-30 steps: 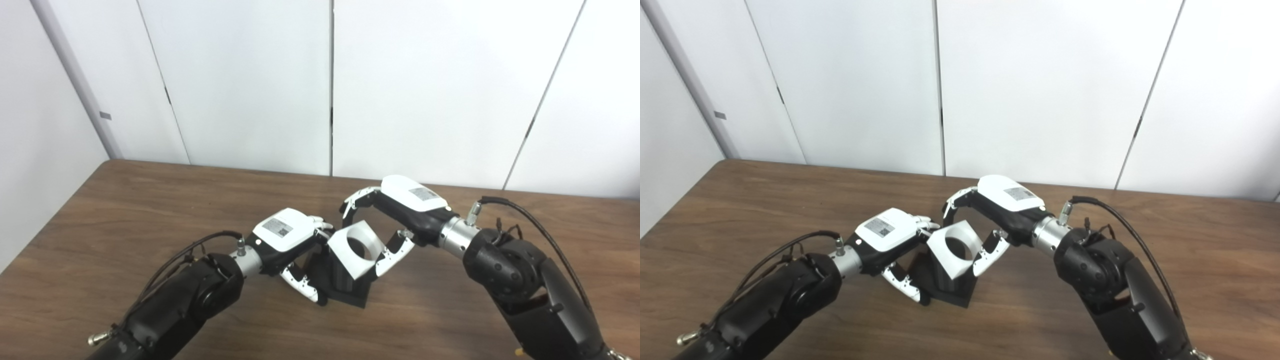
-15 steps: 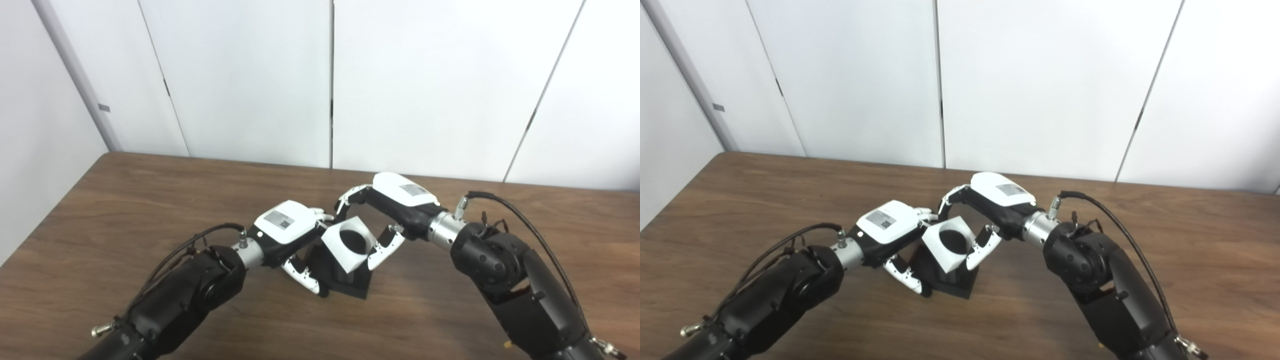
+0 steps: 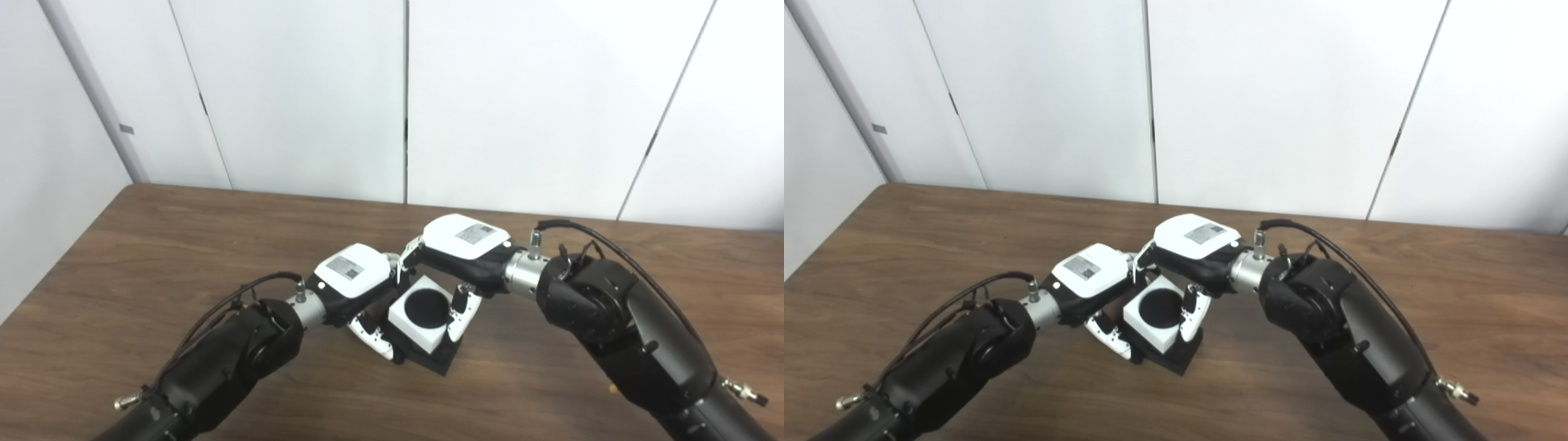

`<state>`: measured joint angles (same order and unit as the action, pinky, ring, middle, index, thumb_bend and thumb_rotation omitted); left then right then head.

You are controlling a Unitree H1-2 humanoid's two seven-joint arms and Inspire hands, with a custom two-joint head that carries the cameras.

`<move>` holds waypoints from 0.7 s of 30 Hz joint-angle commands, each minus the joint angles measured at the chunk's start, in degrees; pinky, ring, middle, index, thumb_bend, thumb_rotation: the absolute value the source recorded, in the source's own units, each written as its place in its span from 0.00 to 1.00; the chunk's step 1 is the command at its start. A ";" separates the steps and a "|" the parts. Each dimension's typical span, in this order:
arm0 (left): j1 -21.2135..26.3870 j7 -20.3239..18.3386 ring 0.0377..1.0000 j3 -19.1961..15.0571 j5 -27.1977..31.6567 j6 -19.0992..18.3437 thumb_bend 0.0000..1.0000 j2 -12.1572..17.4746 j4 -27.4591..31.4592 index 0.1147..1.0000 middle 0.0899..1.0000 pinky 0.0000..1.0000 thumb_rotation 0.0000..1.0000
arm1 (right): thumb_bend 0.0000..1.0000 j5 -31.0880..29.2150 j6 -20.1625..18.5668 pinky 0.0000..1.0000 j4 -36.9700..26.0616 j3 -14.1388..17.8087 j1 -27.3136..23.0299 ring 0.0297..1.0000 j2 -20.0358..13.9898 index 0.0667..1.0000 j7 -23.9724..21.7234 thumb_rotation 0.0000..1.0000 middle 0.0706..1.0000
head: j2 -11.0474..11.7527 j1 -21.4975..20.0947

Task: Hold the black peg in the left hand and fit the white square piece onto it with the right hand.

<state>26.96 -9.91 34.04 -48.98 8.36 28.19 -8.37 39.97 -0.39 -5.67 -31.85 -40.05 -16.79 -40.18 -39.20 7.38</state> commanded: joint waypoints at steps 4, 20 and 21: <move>-2.93 -4.42 0.89 3.75 -4.01 0.10 0.52 -0.99 -2.30 0.43 0.86 0.81 0.08 | 0.52 -0.80 -1.26 0.85 -2.32 -1.61 -2.14 0.82 0.23 0.44 -5.32 0.14 0.73 | -0.19 0.09; -3.03 -4.25 0.90 3.16 -3.30 0.74 0.52 -0.73 -2.63 0.43 0.88 0.81 0.08 | 0.90 -0.96 -1.48 0.80 -0.77 0.37 -1.03 0.83 -0.77 0.75 -5.04 0.33 0.80 | -0.18 -0.08; -3.05 -4.26 0.90 3.15 -3.25 0.76 0.52 -0.76 -2.61 0.43 0.88 0.81 0.08 | 0.90 -0.92 -1.66 0.80 -0.69 0.54 -0.96 0.84 -0.81 0.75 -4.98 0.33 0.80 | -0.18 -0.08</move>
<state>26.78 -9.98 34.08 -48.96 8.85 27.62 -8.23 39.46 -2.19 -5.49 -32.79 -38.64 -17.59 -46.34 -39.37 7.29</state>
